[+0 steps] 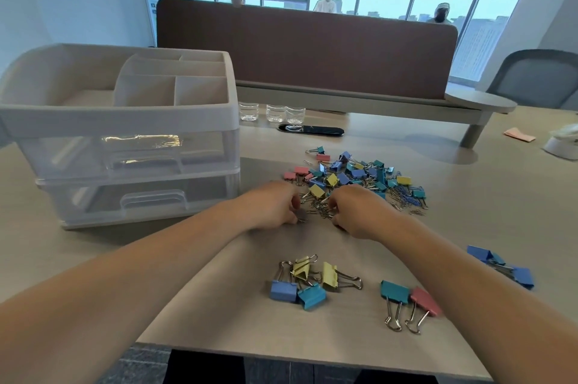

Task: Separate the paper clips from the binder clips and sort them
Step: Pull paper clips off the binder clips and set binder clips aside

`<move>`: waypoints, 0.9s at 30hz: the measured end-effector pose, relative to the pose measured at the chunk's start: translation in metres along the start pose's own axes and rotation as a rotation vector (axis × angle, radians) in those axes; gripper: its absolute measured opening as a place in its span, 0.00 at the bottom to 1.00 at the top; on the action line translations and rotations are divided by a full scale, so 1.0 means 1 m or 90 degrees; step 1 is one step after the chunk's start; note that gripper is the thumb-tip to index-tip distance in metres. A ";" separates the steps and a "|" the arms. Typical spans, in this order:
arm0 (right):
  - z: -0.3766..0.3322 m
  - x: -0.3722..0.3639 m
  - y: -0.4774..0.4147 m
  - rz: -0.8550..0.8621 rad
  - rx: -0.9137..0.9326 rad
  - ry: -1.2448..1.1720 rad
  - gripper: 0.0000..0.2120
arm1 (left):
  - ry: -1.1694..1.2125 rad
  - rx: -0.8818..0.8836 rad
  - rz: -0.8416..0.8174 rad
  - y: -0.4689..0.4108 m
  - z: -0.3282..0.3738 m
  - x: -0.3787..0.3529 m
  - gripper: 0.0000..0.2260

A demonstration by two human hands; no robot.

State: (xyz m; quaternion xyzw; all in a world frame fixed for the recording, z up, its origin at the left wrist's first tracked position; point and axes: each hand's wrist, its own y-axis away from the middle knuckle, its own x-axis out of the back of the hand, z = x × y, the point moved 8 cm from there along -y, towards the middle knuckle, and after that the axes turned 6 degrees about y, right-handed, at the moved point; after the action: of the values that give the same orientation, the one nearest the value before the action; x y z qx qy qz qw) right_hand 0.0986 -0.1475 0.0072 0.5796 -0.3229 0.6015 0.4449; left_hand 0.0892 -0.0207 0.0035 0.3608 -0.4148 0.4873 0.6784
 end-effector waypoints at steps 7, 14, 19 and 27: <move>-0.003 0.004 -0.003 0.007 0.005 0.009 0.10 | 0.028 -0.031 0.031 -0.008 0.007 -0.004 0.10; -0.009 0.006 -0.005 0.023 0.002 0.013 0.09 | 0.043 -0.032 0.057 -0.017 0.010 -0.007 0.11; -0.010 0.004 -0.005 0.028 -0.001 -0.012 0.08 | 0.065 -0.041 0.071 -0.020 0.011 -0.007 0.09; -0.011 0.003 -0.001 0.038 -0.009 -0.064 0.08 | 0.068 -0.044 0.070 -0.023 0.012 -0.010 0.02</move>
State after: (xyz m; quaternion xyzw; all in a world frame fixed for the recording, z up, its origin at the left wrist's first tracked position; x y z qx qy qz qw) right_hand 0.0949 -0.1367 0.0087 0.5960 -0.3662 0.5826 0.4139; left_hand 0.1065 -0.0411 -0.0028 0.2875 -0.4138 0.5277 0.6838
